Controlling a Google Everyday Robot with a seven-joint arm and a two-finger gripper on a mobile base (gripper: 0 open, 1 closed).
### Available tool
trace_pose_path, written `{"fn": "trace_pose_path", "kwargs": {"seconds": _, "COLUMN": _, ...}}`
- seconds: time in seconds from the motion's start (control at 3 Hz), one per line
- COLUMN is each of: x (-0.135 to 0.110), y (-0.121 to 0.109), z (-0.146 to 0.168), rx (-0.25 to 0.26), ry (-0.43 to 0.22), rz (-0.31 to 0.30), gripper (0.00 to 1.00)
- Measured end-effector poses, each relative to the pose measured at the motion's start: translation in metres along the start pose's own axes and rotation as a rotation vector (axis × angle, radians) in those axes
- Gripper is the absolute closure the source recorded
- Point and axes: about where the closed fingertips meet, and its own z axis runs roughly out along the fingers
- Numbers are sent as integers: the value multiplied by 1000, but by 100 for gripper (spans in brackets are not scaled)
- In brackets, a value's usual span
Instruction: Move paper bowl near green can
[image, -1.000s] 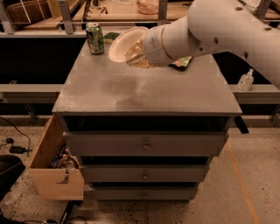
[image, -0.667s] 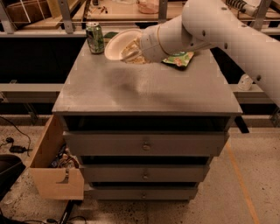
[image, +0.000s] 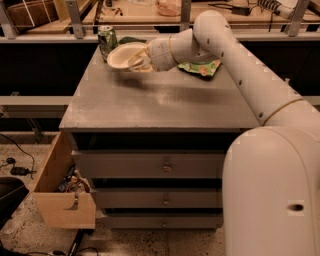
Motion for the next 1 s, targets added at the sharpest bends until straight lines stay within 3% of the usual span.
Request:
{"fn": "trace_pose_path", "kwargs": {"seconds": 0.67, "x": 31, "y": -45, "z": -1, "rx": 93, "ry": 4, "rz": 4, "gripper": 100}}
{"fn": "trace_pose_path", "kwargs": {"seconds": 1.0, "x": 45, "y": -44, "z": -8, "rx": 114, "ry": 22, "rz": 33, "gripper": 100}}
